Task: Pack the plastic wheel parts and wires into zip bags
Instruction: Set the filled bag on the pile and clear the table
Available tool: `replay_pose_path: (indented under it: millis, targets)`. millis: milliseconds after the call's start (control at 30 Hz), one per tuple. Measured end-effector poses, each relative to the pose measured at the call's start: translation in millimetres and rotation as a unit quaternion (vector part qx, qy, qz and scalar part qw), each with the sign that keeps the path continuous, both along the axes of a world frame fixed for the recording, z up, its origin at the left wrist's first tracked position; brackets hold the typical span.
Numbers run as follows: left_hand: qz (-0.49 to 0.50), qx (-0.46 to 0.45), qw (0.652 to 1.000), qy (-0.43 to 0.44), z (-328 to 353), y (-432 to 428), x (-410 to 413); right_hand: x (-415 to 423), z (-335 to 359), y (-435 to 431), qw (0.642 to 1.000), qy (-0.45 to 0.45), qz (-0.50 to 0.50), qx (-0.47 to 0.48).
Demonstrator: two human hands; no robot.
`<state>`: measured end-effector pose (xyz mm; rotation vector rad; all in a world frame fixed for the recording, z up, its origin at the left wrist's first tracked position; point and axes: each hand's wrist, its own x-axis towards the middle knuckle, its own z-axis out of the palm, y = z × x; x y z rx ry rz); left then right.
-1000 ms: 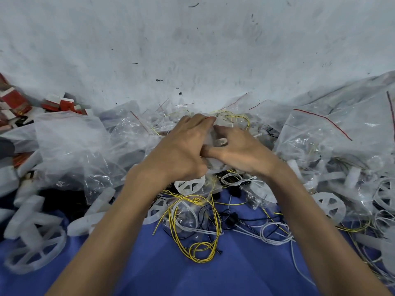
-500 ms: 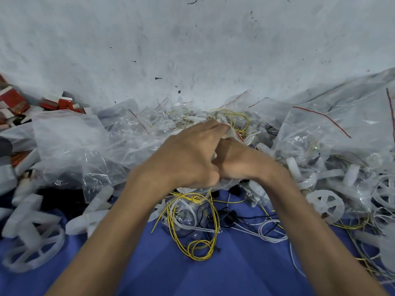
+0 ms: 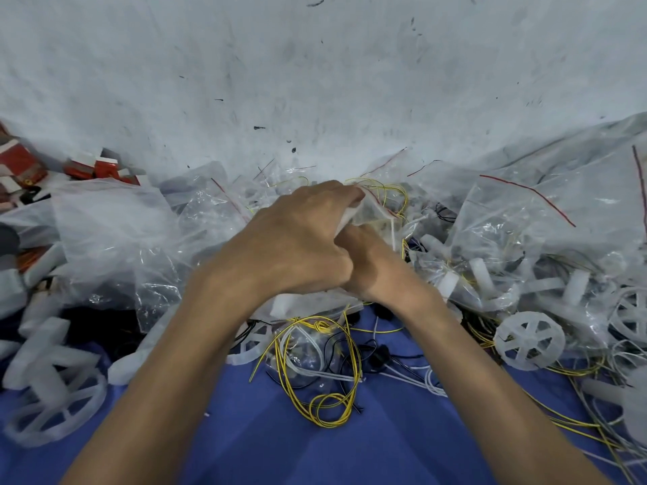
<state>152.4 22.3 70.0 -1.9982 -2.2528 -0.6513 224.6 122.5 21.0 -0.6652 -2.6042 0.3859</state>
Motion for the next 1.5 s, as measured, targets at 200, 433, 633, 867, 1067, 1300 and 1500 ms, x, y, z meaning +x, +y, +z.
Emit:
replay_pose_path:
  millis: [200,433,633,867,1067,1300,1500]
  targets:
    - [-0.006,0.0,1.0,-0.005,-3,4,-5,7,3,-10,0.998,-0.05,-0.028,0.018]
    - [0.014,-0.016,1.0,0.006,-7,9,-11,11,16,-16,0.981,-0.08,0.133,-0.115]
    - [0.067,-0.034,0.997,0.031,-11,10,-32,40,27,26,0.951,0.151,0.087,-0.256]
    - [0.073,-0.118,0.989,0.047,-19,8,-55,72,0,86,0.971,-0.17,-0.156,-0.064]
    - [0.053,-0.2,0.977,0.055,-25,12,-63,63,-29,96,0.931,-0.338,-0.13,-0.051]
    - [0.05,-0.225,0.971,0.054,-28,12,-72,69,-30,98,0.946,-0.291,-0.122,-0.078]
    - [0.051,-0.233,0.969,0.069,-28,13,-73,69,-16,91,0.949,-0.231,-0.213,0.011]
